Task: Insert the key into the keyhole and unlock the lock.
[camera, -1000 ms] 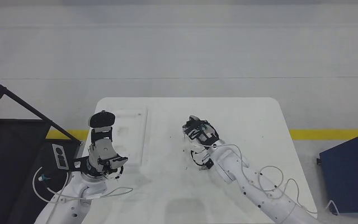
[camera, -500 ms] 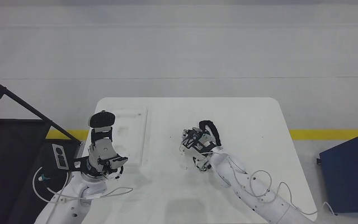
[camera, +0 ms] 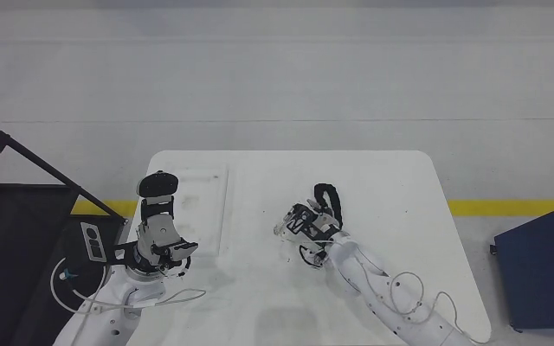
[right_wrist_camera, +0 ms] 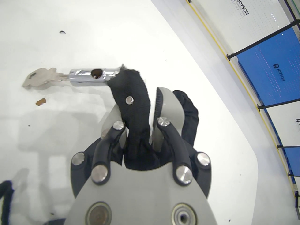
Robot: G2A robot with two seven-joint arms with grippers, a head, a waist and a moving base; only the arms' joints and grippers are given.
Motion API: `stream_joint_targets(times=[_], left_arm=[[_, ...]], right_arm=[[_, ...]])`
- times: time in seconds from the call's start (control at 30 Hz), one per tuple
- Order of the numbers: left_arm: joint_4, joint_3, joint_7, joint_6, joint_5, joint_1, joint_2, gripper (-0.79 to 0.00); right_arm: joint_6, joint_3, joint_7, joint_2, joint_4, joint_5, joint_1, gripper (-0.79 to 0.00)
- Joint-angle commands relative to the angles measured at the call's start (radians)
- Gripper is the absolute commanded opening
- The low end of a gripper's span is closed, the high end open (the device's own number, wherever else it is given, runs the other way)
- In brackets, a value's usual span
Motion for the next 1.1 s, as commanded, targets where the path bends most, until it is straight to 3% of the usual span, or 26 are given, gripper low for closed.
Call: stream_joint_targets(times=[0.0, 0.37, 0.63, 0.83, 1.07], left_arm=[[0.0, 0.0, 0.0, 0.0, 0.0, 0.0, 0.0, 0.0], [0.0, 0.0, 0.0, 0.0, 0.0, 0.0, 0.0, 0.0], [0.0, 0.0, 0.0, 0.0, 0.0, 0.0, 0.0, 0.0], [0.0, 0.0, 0.0, 0.0, 0.0, 0.0, 0.0, 0.0], [0.0, 0.0, 0.0, 0.0, 0.0, 0.0, 0.0, 0.0]], right_arm=[[-0.007, 0.02, -0.003, 0.006, -0.029, -0.014, -0.02, 0.0], [-0.072, 0.153, 0.01, 0.047, -0.242, -0.087, -0.163, 0.0], [-0.121, 0.207, 0.127, 0.06, -0.238, -0.153, -0.23, 0.0], [-0.114, 0.246, -0.011, 0.063, -0.3, -0.094, -0.292, 0.0], [-0.1, 0.318, -0.203, 0.076, -0.483, -0.041, -0.408, 0.0]])
